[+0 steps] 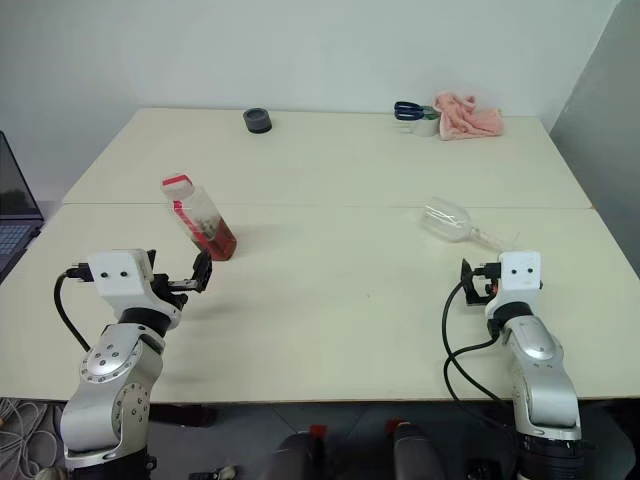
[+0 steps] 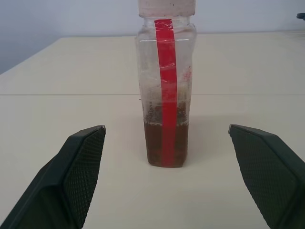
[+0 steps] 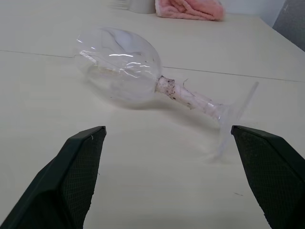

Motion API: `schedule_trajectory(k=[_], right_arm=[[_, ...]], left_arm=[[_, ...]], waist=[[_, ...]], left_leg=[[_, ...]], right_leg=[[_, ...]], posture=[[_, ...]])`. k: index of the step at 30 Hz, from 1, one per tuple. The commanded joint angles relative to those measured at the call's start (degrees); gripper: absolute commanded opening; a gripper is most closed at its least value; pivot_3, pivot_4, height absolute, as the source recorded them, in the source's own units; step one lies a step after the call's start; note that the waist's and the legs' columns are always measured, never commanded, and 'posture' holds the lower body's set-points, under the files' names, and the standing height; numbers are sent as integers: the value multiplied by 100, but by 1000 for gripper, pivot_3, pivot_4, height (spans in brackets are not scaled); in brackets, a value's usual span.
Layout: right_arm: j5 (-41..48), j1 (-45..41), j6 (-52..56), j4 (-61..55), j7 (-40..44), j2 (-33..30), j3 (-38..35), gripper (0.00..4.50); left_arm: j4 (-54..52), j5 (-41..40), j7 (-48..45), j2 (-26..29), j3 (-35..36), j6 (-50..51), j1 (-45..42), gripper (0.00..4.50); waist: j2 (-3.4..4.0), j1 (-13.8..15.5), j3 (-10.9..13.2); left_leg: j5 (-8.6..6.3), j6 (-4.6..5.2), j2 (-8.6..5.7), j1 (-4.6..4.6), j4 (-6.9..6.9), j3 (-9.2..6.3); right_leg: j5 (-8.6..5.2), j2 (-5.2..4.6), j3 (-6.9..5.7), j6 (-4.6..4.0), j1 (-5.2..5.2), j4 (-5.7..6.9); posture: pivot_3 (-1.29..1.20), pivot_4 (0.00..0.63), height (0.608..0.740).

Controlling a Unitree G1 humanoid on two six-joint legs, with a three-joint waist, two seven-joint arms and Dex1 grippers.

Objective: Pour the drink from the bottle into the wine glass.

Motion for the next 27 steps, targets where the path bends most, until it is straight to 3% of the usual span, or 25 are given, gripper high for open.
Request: schedule_trajectory(k=[1,21,24,27], right_arm=[[31,6,-22,-223,24,-64,-87,4500],[164,5,-185,-303,99,-42,-177,4500],[433,-40,-717,-559,798,-240,-35,4500],[1332,-277,-502,-779,1725,-413,88,4500]], left_arm=[[-214,45,28,77,68,-21,17,4473],[-178,103,148,25,114,-95,-22,4473],[-163,277,246,70,23,-68,1,4473],[-58,434,359,67,-20,-73,-43,4473]], waist=[[0,0,0],[0,0,0],[0,-4,0],[0,-12,0]], left_leg=[[0,0,0,0,0,0],[0,0,0,0,0,0],[0,0,1,0,0,0],[0,1,2,1,0,-1]], right_leg=[[0,0,0,0,0,0],[0,0,0,0,0,-1],[0,0,0,0,0,-2],[0,2,-1,0,1,-3]], posture=[[0,150,740],[0,150,740],[0,150,740],[0,150,740]])
